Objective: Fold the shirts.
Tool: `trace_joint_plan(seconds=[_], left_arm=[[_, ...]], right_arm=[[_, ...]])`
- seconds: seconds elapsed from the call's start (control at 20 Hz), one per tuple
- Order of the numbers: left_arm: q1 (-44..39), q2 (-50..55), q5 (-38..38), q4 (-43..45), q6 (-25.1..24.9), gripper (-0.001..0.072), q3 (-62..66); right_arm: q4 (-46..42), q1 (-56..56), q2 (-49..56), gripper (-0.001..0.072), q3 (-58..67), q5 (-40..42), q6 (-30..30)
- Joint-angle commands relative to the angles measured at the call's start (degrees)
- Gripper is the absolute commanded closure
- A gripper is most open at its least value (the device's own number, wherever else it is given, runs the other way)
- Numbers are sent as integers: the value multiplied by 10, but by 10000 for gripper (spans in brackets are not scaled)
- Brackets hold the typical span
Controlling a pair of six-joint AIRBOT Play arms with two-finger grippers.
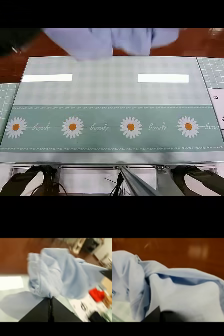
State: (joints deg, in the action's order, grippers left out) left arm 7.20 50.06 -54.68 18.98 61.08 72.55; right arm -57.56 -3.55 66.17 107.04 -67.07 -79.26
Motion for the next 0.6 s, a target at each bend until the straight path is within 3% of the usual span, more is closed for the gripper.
trace_joint_plan(seconds=[0.0, 0.3, 0.55], left_arm=[[27, -33, 38, 93, 40, 692, 163], [35, -154, 0, 374, 162, 692, 196], [35, -205, -187, 394, 203, 692, 109]], right_arm=[[-130, 3, -86, 682, 141, -68, -20], [-223, 3, -272, 681, 12, -185, -70], [-224, 3, -382, 681, -229, -251, -140]])
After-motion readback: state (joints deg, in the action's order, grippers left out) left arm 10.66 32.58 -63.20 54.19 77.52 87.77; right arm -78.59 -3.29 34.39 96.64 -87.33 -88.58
